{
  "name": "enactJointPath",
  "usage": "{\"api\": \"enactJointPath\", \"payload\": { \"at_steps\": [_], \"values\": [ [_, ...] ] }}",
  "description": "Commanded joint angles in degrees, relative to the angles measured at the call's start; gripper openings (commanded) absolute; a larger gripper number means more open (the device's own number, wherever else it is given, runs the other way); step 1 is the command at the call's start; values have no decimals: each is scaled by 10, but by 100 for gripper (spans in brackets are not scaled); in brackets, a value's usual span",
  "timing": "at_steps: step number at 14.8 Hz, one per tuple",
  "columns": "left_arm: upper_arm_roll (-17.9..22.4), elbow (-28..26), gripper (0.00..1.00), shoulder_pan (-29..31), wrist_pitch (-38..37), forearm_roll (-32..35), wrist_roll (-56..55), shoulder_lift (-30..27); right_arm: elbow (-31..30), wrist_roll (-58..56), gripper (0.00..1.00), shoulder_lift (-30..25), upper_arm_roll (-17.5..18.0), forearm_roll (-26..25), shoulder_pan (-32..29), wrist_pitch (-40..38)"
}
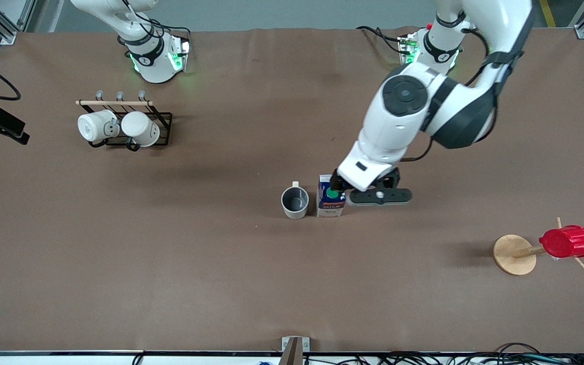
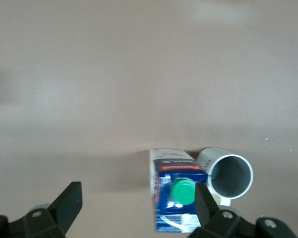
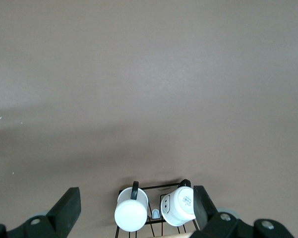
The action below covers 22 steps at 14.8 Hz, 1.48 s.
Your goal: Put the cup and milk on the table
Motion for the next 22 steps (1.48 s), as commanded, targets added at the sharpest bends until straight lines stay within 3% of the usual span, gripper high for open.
{"api": "enactJointPath", "payload": {
  "at_steps": [1, 5, 7, 9, 11, 15, 20, 22],
  "values": [
    [-40, -26, 100, 68, -28, -10, 41, -41, -21, -7, 100, -19, 3, 14, -6, 9],
    [-84, -26, 100, 146, -54, -24, 75, -64, -21, -7, 100, -19, 3, 14, -6, 8],
    [-66, -26, 100, 146, -78, -51, 121, -88, -21, -8, 100, -19, 3, 14, -10, 9],
    [0, -27, 100, 118, -92, -87, 172, -115, -21, -8, 100, -19, 3, 14, -9, 10],
    [100, -27, 100, 62, -109, -130, 223, -136, -21, -8, 100, -18, 3, 14, -9, 10],
    [216, -28, 100, -7, -142, -146, 292, -172, -21, -8, 100, -17, 3, 14, -10, 11],
    [288, -26, 100, -32, -191, -174, 373, -216, -21, -8, 100, -18, 3, 14, -9, 11],
    [293, -32, 100, -27, -218, -176, 388, -236, -21, -8, 100, -18, 3, 14, -9, 10]
  ]
}}
